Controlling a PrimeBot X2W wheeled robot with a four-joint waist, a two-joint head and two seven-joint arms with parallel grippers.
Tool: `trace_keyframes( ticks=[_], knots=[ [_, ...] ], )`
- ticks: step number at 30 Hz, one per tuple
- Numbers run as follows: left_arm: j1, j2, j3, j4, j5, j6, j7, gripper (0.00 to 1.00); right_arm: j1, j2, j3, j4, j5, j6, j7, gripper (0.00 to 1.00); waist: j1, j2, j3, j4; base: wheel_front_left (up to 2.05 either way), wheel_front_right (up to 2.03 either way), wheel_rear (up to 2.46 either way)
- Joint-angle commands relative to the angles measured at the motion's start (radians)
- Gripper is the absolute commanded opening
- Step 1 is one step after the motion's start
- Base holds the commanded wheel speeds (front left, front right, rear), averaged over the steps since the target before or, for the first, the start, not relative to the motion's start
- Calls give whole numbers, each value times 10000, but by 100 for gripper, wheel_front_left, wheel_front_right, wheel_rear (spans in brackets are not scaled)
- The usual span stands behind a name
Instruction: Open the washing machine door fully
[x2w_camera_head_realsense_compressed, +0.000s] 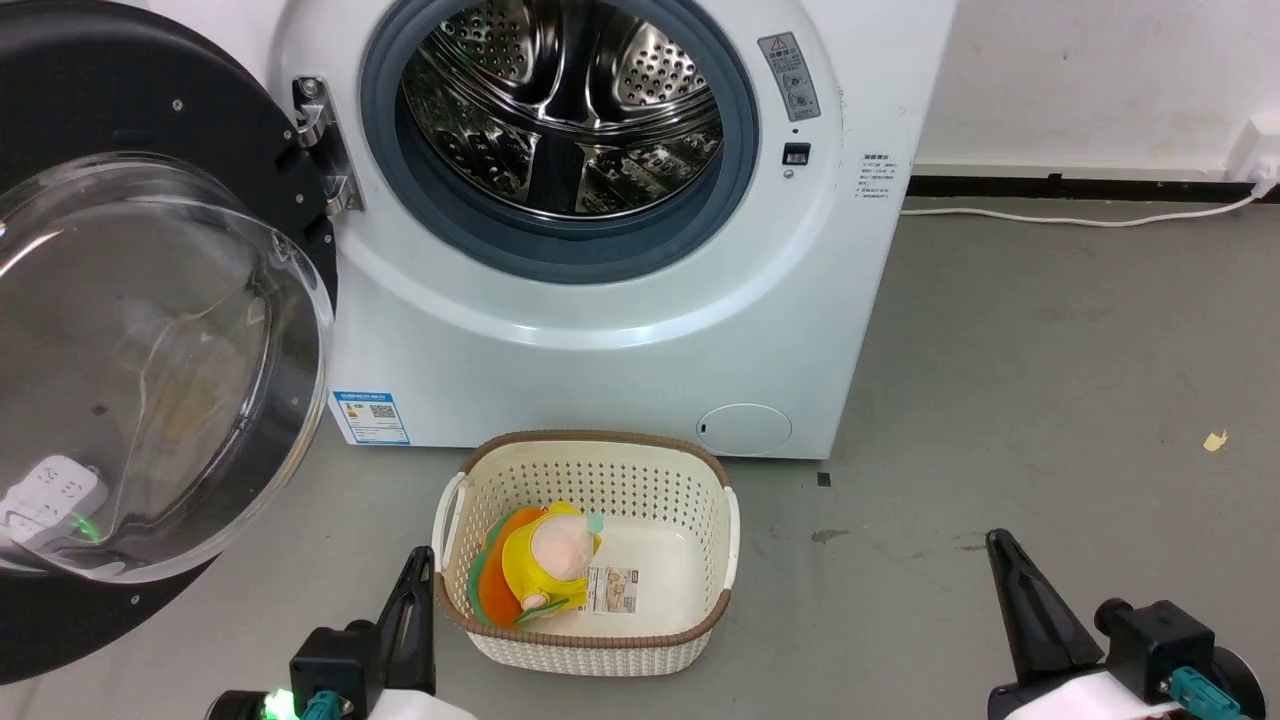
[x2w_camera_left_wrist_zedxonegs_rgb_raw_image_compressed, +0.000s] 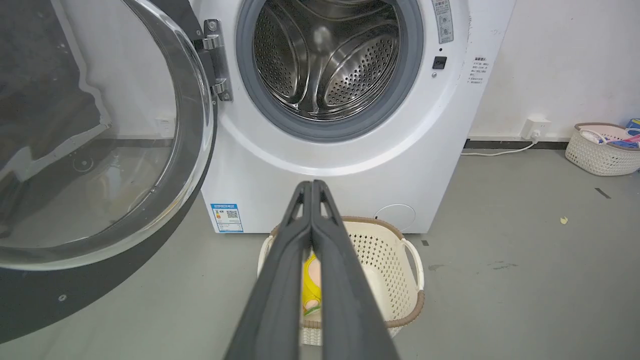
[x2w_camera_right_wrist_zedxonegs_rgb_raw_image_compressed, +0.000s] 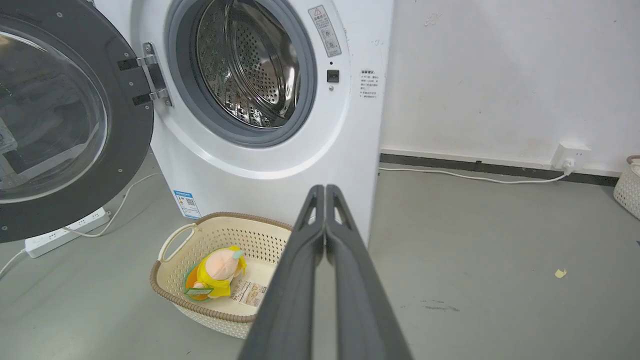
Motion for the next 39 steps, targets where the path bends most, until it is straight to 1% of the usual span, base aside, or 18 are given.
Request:
trace_keyframes(
  ticks=[1, 39],
  knots=[
    [-158, -57, 74, -91, 95, -60, 67, 0, -139, 18, 2, -94, -86, 3, 85, 0, 0, 0, 4, -1, 0, 0, 0],
    [-362, -134, 548, -488, 500, -281, 904, 0, -328, 35, 15, -447, -440, 5, 927, 0, 0, 0, 84, -25, 0, 0, 0]
  ],
)
